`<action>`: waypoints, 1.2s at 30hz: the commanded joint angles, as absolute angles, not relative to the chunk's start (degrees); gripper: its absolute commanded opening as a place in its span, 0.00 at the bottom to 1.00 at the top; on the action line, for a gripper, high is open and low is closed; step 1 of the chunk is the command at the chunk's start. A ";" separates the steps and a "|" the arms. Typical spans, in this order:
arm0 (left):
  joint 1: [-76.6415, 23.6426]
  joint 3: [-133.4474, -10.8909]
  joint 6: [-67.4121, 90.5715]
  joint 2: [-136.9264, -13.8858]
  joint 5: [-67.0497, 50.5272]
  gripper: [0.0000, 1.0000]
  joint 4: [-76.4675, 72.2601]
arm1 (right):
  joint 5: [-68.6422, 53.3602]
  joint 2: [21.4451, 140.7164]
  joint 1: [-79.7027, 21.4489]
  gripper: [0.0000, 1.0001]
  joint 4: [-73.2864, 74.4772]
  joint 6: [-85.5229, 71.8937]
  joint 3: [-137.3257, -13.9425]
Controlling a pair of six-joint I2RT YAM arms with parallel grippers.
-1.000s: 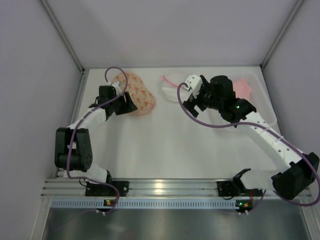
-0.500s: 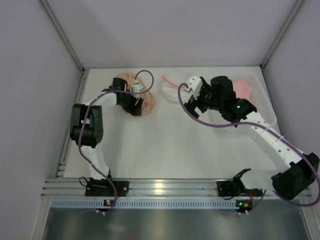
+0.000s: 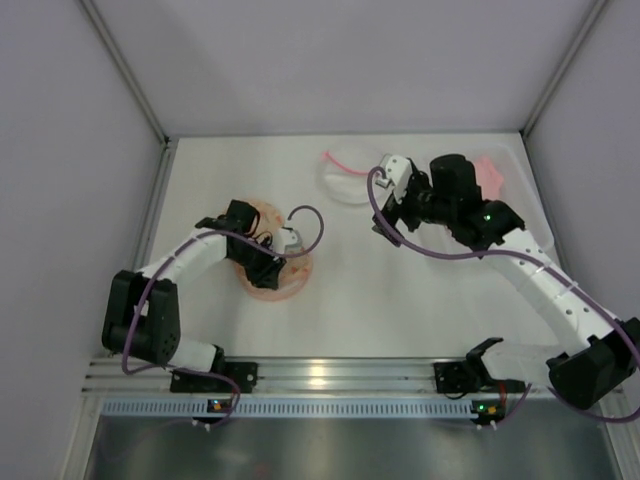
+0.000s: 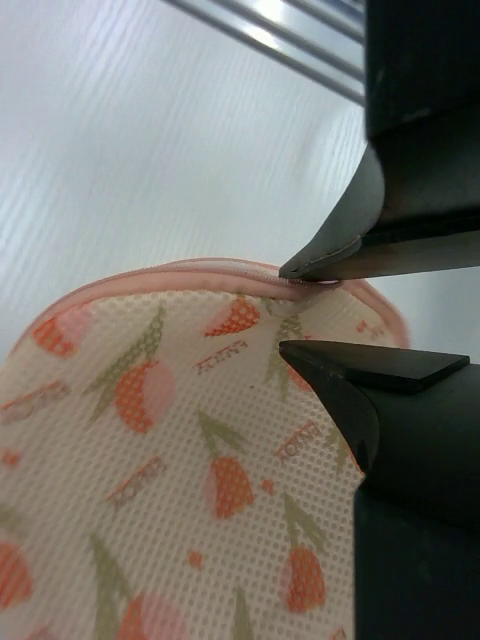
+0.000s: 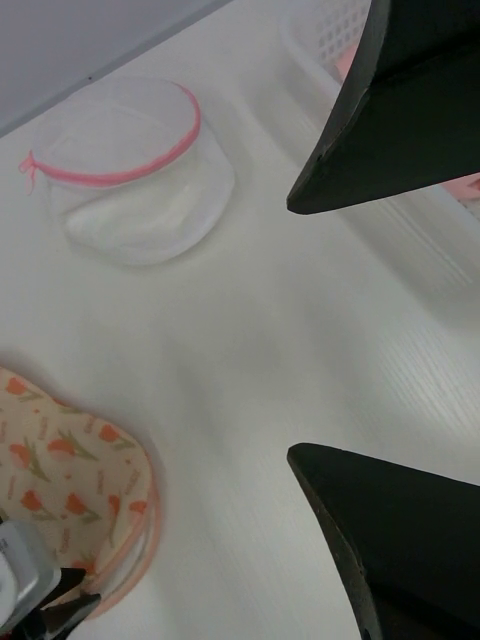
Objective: Place the bra in the laundry bag and zip it closed
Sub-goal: Move the laundry bag to the center of the board, then open the laundry bag at the center of the board.
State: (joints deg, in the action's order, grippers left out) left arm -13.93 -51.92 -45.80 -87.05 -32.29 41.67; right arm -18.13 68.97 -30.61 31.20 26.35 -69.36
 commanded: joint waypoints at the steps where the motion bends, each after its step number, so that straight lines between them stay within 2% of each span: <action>1: -15.29 -50.19 -45.90 -78.15 -37.00 0.36 47.81 | -22.84 67.41 -30.06 0.99 33.22 23.21 -68.56; 3: -15.29 -50.45 -44.65 -74.19 -36.30 0.43 47.81 | -25.30 67.67 -30.15 0.99 33.40 22.07 -67.94; 5: -15.29 -51.85 -43.95 -72.69 -36.65 0.44 48.60 | -28.11 67.94 -30.15 0.99 32.87 20.48 -66.89; 8: -15.73 -54.48 -42.63 -73.91 -36.56 0.34 48.86 | -29.53 68.73 -30.50 0.99 31.64 18.02 -66.18; 9: -15.73 -54.84 -42.71 -74.00 -37.26 0.25 49.22 | -30.23 69.08 -30.59 0.99 31.03 17.41 -66.18; 11: -15.65 -54.93 -41.23 -73.31 -37.70 0.22 49.22 | -29.89 69.17 -31.46 0.99 30.24 17.14 -66.01; 12: -15.56 -54.93 -39.92 -72.78 -37.62 0.23 48.52 | -29.36 69.34 -31.99 0.98 29.97 17.31 -65.83; 13: -15.21 -55.11 -35.99 -72.25 -39.18 0.30 47.65 | -28.49 69.52 -32.69 0.97 29.88 18.79 -65.92; 15: -10.39 -55.37 -29.65 -69.27 -41.03 0.37 43.97 | -24.10 70.57 -36.72 0.94 29.97 21.17 -66.18; 16: -8.02 -55.37 -23.27 -67.00 -42.18 0.48 40.29 | -22.60 70.92 -38.57 0.93 29.97 23.62 -66.70; 19: 6.01 -56.07 -12.68 -65.22 -42.97 0.62 36.22 | -15.67 75.56 -48.21 0.85 29.88 28.29 -68.81; 21: 10.70 -56.60 -7.66 -65.74 -44.20 0.68 36.21 | -14.16 78.56 -51.58 0.80 29.53 30.67 -71.53; 25: 24.65 -56.95 -1.77 -70.99 -53.75 0.74 36.30 | -10.29 89.35 -61.05 0.72 27.34 35.41 -76.54; 27: 27.76 -57.39 -1.84 -73.29 -56.51 0.77 37.43 | -10.19 93.32 -63.71 0.68 26.37 36.91 -80.13; 31: 28.65 -55.82 -4.12 -74.27 -55.90 0.79 37.88 | -16.06 102.63 -67.49 0.62 25.76 38.23 -85.86; 36: 28.65 -53.97 -6.85 -72.95 -55.90 0.80 37.97 | -18.81 108.88 -68.55 0.58 23.47 41.04 -89.55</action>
State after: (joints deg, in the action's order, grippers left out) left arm 28.51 -54.85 -5.08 -74.81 -53.04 38.24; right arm -15.59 106.83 -68.16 26.55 38.02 -84.68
